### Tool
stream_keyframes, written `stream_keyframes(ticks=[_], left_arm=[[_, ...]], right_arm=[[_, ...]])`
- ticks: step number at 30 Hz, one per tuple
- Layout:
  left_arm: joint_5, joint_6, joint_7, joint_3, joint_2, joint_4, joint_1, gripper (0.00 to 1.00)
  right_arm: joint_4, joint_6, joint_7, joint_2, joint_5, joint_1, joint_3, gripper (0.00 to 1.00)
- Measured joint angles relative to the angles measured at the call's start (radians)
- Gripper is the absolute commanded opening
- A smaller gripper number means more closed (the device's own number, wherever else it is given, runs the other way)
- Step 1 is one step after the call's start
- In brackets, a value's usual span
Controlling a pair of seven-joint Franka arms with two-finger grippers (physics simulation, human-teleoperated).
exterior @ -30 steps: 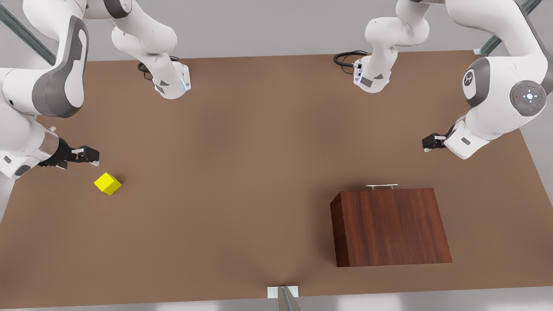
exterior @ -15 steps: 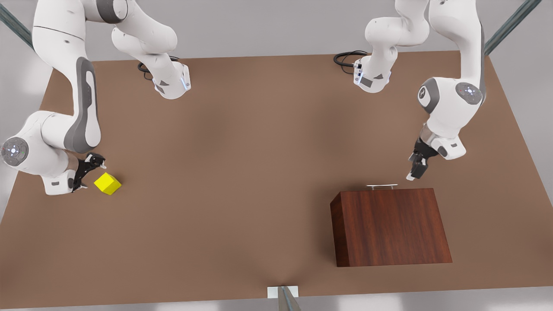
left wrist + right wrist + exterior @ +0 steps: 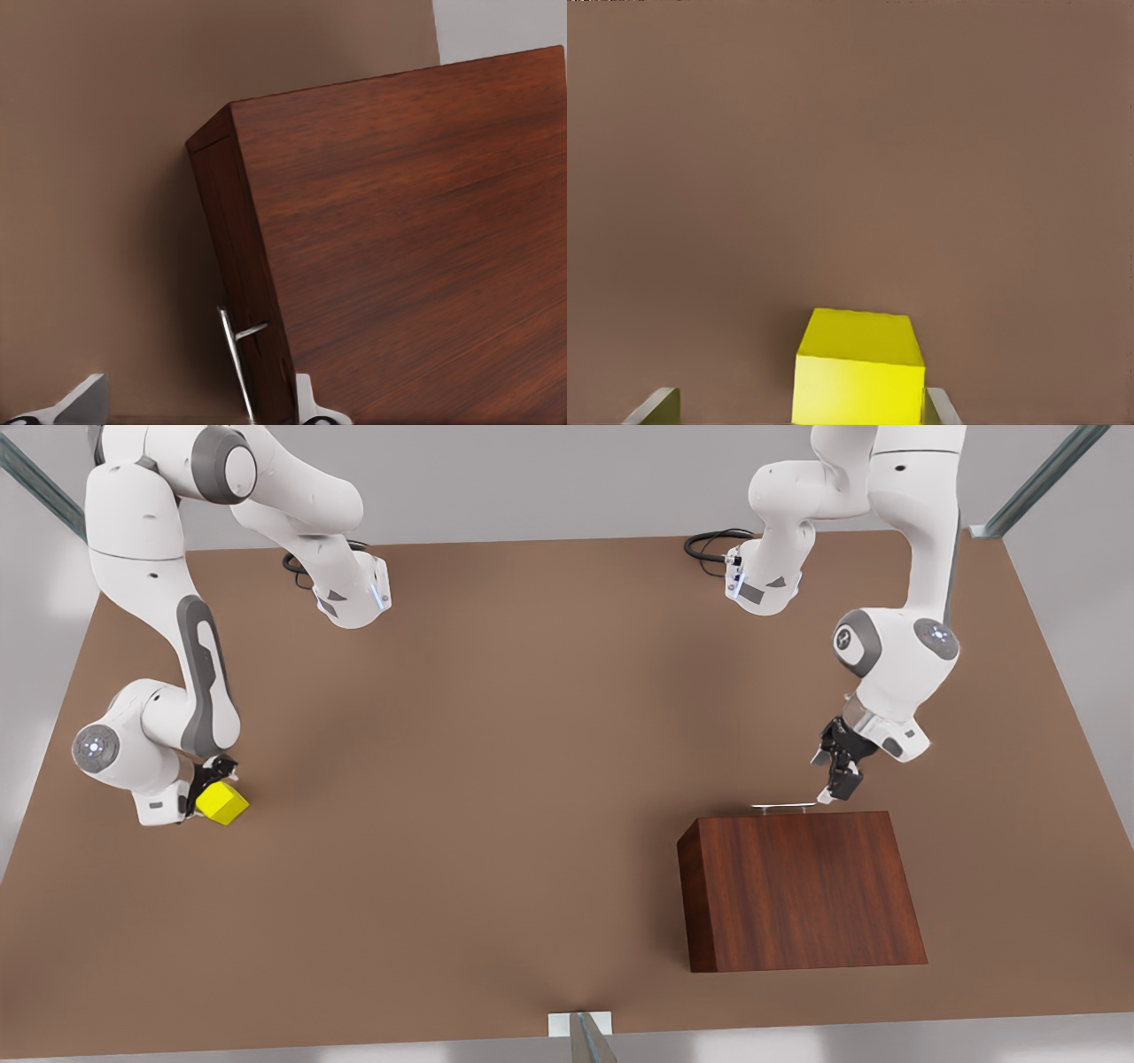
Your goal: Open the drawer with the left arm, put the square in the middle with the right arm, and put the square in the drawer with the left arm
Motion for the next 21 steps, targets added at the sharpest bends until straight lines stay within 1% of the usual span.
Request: stream_keyframes(ticks=[4, 7, 8, 12, 16, 20, 21], left_arm=[[-0.067, 0.046, 0.000, 0.000, 0.003, -0.029, -0.049, 1.00], [-0.119, 0.067, 0.000, -0.013, 0.025, -0.029, -0.021, 1.00], [-0.133, 0.069, 0.000, -0.014, 0.036, -0.029, -0.012, 1.00], [-0.170, 0.084, 0.001, -0.028, 0.059, -0.029, -0.029, 1.00], [-0.190, 0.101, 0.000, -0.032, 0.075, -0.028, -0.017, 1.00], [-0.215, 0.135, 0.000, -0.060, 0.098, -0.028, -0.022, 1.00], [-0.220, 0.143, 0.000, -0.063, 0.103, -0.028, -0.023, 1.00]], right_arm=[[0.003, 0.041, -0.003, 0.050, 0.002, -0.021, -0.002, 1.00], [-0.014, 0.065, -0.004, 0.068, 0.002, -0.025, -0.012, 1.00], [-0.047, 0.115, -0.005, 0.069, 0.000, -0.025, -0.013, 1.00], [-0.061, 0.179, -0.028, 0.091, 0.000, -0.035, -0.015, 1.00], [-0.060, 0.190, -0.038, 0.106, 0.000, -0.037, -0.020, 1.00], [-0.062, 0.191, -0.038, 0.128, 0.000, -0.045, -0.021, 1.00], [-0.063, 0.188, -0.038, 0.129, 0.000, -0.053, -0.020, 0.96]])
